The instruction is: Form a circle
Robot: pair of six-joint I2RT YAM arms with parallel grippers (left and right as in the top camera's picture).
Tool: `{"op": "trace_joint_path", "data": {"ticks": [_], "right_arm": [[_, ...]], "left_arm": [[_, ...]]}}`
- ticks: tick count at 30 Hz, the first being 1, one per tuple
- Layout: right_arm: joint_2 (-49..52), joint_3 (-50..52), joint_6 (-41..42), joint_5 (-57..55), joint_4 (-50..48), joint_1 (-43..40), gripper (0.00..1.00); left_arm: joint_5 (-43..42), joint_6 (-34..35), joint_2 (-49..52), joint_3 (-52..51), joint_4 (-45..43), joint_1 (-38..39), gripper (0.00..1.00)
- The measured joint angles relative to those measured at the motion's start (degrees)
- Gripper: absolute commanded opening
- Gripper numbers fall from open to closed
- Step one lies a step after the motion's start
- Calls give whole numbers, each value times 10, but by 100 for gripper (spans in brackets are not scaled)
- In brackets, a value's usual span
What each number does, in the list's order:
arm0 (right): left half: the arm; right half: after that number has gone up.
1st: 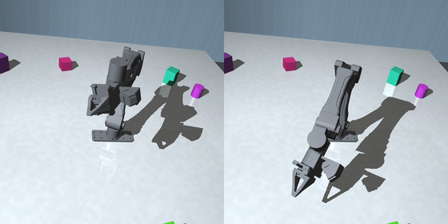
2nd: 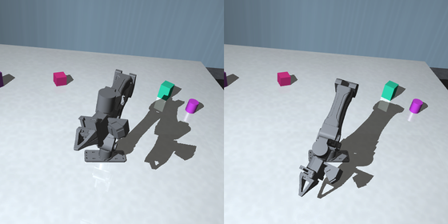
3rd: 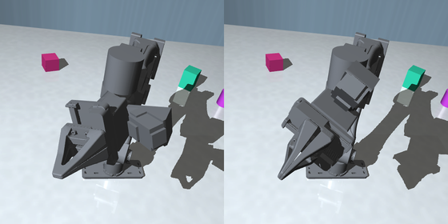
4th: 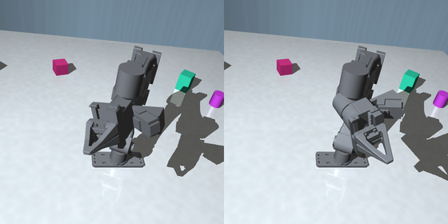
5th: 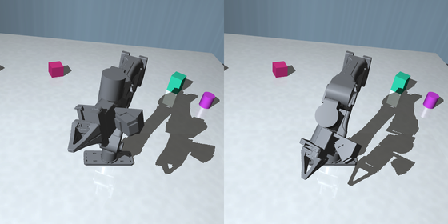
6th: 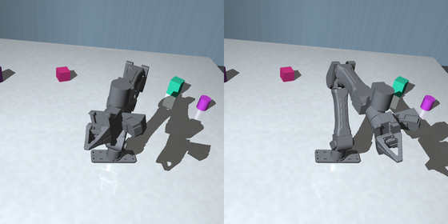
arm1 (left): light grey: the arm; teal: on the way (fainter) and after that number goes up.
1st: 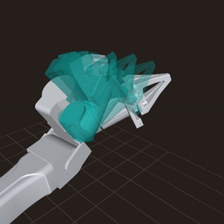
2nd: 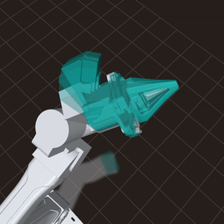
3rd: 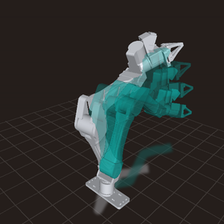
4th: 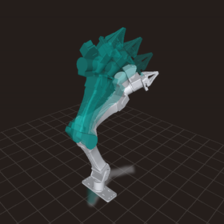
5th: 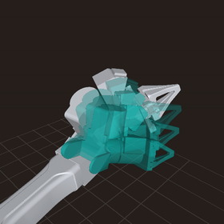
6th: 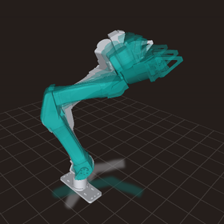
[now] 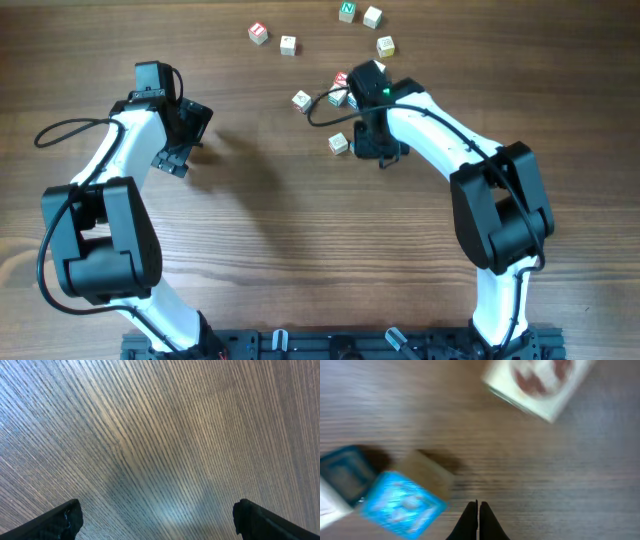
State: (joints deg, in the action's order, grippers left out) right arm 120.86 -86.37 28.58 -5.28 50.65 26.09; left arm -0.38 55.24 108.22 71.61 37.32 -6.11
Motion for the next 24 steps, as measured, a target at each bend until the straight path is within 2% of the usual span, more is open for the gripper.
{"op": "trace_joint_path", "data": {"ticks": [8, 9, 11, 13, 18, 24], "right_arm": [[-39, 12, 83, -67, 32, -2, 5], [-53, 12, 94, -70, 33, -5, 13], [-79, 12, 99, -65, 24, -13, 4], [-84, 12, 92, -61, 23, -18, 4], [-84, 52, 132, -55, -11, -25, 4], [-83, 102, 147, -18, -92, -55, 4]], "left_arm": [[0, 0, 0, 0, 0, 0, 100], [0, 0, 0, 0, 0, 0, 100], [0, 0, 0, 0, 0, 0, 100], [0, 0, 0, 0, 0, 0, 100], [0, 0, 0, 0, 0, 0, 100], [0, 0, 0, 0, 0, 0, 100]]}}
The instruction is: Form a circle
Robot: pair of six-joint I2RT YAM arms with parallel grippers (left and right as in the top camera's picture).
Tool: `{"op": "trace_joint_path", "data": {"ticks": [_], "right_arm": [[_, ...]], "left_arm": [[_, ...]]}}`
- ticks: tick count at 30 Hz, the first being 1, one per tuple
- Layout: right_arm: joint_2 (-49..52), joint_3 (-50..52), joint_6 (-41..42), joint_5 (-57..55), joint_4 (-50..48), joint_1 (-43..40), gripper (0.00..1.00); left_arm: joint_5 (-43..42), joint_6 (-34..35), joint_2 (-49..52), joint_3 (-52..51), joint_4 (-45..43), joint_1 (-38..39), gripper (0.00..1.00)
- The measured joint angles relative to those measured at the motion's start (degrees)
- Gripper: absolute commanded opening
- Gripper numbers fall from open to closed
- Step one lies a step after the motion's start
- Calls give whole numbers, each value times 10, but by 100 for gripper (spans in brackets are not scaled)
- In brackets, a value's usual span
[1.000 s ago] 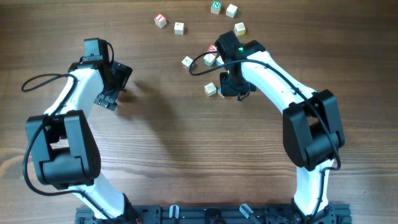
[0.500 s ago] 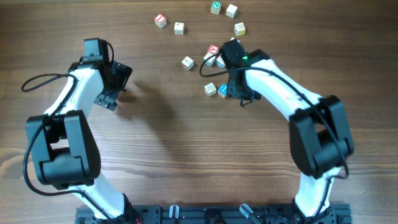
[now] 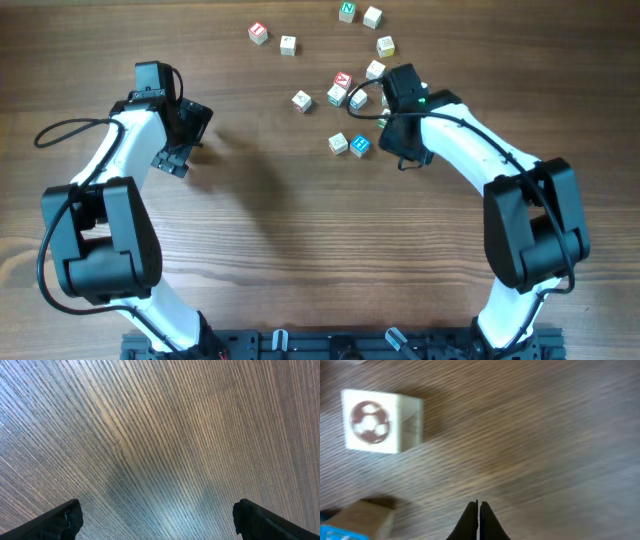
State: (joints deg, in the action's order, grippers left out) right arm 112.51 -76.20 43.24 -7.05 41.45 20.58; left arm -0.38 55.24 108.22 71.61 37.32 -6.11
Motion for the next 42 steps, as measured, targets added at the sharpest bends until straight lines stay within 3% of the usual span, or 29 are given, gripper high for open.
{"op": "trace_joint_path", "data": {"ticks": [12, 42], "right_arm": [[0, 0, -35, 50, -60, 25, 4], [5, 11, -76, 68, -77, 70, 4]], "left_arm": [[0, 0, 0, 0, 0, 0, 100], [0, 0, 0, 0, 0, 0, 100]]}}
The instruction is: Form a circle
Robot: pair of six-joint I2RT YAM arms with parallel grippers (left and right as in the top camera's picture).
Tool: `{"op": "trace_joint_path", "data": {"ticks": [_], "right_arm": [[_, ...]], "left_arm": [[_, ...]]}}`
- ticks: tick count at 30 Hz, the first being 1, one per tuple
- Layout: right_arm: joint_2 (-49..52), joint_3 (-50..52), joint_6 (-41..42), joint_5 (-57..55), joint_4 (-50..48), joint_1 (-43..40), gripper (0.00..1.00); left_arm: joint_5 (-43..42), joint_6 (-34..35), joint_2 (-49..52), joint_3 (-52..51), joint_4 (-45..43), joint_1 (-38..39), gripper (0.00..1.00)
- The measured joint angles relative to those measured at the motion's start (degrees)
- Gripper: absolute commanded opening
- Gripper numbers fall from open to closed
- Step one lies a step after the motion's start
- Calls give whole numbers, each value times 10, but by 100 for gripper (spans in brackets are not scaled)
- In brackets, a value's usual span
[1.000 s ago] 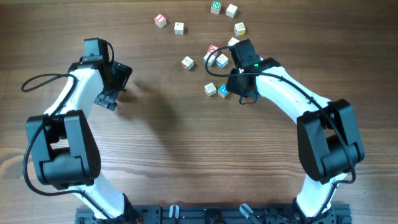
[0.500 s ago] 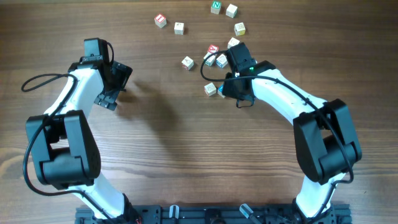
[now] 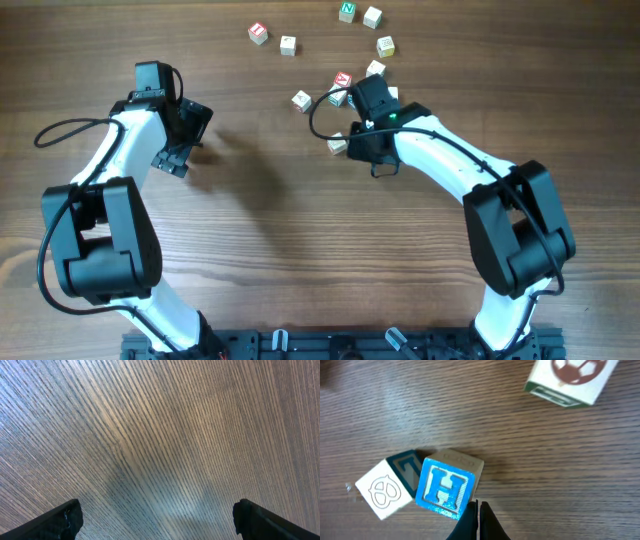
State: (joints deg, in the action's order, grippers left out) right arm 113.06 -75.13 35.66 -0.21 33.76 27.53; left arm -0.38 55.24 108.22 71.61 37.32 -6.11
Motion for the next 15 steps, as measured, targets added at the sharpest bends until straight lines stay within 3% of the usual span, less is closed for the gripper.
{"op": "trace_joint_path", "data": {"ticks": [15], "right_arm": [[-3, 0, 24, -44, 16, -7, 4]], "left_arm": [[0, 0, 0, 0, 0, 0, 100]]}}
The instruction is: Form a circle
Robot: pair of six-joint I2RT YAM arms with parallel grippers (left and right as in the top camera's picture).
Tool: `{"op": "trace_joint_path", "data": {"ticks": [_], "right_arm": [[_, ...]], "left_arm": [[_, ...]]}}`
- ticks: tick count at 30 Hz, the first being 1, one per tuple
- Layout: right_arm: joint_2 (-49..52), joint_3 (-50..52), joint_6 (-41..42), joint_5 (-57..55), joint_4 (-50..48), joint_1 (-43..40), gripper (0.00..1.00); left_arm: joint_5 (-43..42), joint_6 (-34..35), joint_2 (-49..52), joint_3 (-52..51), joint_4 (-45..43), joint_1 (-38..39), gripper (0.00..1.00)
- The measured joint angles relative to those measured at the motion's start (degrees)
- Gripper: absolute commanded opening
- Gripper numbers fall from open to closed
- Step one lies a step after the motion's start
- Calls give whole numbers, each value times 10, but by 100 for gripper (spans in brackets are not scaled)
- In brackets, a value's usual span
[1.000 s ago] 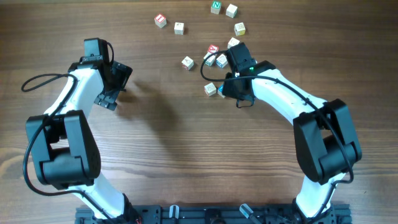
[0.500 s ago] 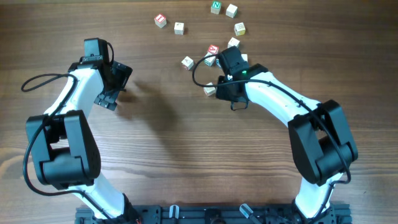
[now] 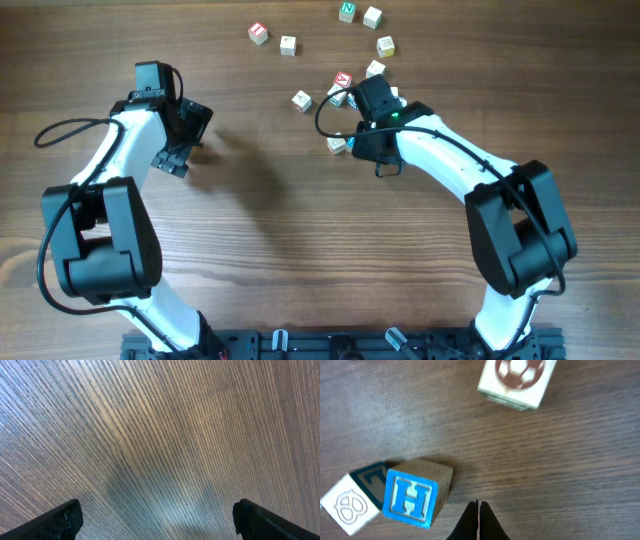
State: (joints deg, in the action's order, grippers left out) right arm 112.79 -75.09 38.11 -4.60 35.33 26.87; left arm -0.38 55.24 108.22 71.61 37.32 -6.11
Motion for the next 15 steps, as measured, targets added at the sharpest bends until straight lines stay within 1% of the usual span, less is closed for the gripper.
{"op": "trace_joint_path", "data": {"ticks": [2, 4, 6, 15], "right_arm": [[-7, 1, -7, -2, -17, -2, 4], [-20, 2, -25, 9, -67, -2, 4], [-20, 2, -35, 17, -89, -2, 4], [-20, 2, -55, 67, -158, -2, 5]], "left_arm": [[0, 0, 0, 0, 0, 0, 100], [0, 0, 0, 0, 0, 0, 100], [0, 0, 0, 0, 0, 0, 100], [0, 0, 0, 0, 0, 0, 100]]}}
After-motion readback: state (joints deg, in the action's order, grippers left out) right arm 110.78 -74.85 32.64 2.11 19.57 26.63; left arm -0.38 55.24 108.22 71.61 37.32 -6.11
